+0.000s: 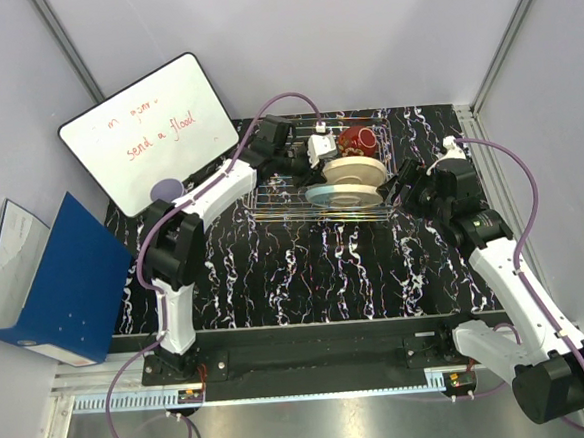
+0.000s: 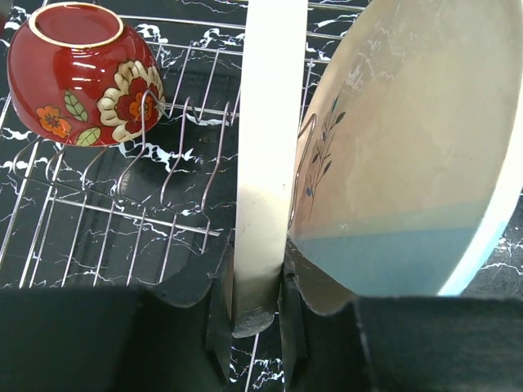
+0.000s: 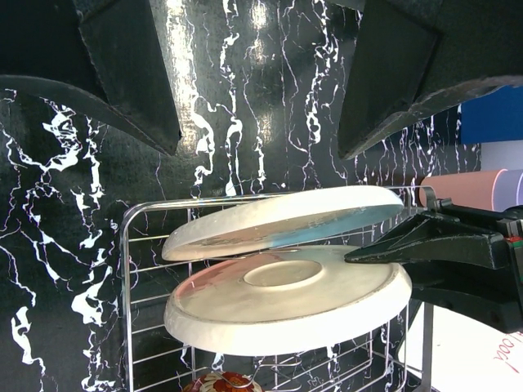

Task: Unload the mixed dishes from the dish rack
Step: Pick up the plate from the dish rack.

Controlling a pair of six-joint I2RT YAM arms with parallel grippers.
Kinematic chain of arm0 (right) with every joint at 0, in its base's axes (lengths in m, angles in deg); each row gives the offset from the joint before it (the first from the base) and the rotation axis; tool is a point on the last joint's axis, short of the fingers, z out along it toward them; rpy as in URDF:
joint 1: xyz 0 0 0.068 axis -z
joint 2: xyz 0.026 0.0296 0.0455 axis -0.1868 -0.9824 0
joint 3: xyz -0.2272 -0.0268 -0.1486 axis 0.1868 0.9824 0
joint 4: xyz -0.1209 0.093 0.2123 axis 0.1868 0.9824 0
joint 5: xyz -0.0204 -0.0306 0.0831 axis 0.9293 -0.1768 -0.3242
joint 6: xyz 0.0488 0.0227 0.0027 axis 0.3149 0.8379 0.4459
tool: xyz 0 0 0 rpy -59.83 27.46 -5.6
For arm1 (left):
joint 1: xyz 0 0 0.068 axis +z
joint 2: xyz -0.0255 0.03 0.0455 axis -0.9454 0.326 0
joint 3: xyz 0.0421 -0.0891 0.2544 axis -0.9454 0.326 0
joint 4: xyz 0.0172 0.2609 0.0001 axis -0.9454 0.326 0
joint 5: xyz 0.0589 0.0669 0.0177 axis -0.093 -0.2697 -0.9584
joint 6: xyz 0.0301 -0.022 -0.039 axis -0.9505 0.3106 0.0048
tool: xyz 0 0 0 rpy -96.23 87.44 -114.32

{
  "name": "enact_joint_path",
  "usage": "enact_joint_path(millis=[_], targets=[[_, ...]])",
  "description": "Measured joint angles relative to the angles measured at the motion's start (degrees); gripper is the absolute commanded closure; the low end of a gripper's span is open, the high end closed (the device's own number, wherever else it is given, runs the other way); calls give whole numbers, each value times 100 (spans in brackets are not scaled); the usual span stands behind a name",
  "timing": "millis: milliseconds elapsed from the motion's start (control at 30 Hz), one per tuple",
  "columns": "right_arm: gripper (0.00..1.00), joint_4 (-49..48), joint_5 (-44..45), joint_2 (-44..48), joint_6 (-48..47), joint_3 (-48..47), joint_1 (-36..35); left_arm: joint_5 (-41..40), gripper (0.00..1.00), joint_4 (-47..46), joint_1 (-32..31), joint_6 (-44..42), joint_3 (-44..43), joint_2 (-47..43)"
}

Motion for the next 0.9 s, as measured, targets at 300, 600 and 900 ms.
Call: enact_joint_path(millis=[300,600,900], targets=[[14,-7,0,44,59,0,0,-262,100,-17,-24,282,-90,-7],[14,-9,-2,179,81,0,0,-636,100,129,-39,645,-424,-26],[14,-9,-2,341,81,0,0,-994,100,164,20,841,-621,-90]])
